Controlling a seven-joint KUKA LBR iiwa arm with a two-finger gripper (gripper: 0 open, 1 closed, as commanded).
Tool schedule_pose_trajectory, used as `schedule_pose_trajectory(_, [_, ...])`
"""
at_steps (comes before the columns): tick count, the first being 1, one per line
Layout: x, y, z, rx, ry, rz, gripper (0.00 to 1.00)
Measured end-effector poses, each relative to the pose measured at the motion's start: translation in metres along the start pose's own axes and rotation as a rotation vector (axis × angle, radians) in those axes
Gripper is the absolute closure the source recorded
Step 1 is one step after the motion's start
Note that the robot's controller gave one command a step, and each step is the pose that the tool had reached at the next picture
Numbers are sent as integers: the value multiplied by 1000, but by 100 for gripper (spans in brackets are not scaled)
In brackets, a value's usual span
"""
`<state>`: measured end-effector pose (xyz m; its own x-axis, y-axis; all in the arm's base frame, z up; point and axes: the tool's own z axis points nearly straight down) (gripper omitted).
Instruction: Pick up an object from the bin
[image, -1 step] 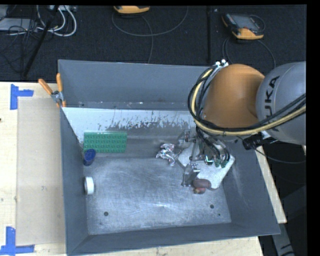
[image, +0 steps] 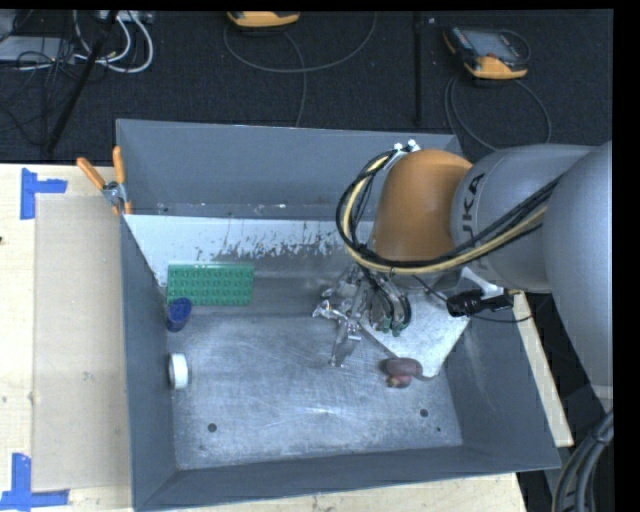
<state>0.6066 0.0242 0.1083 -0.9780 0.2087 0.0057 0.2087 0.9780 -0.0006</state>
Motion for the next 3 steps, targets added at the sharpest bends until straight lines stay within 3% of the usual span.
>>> schedule_pose_trajectory(1, [-22, -18, 35, -9, -9, -39, 0])
schedule_pose_trajectory(2, [-25, -18, 30, -8, -23, -40, 100])
schedule_pose_trajectory(3, [-26, -61, -107, 1, -15, -288, 100])
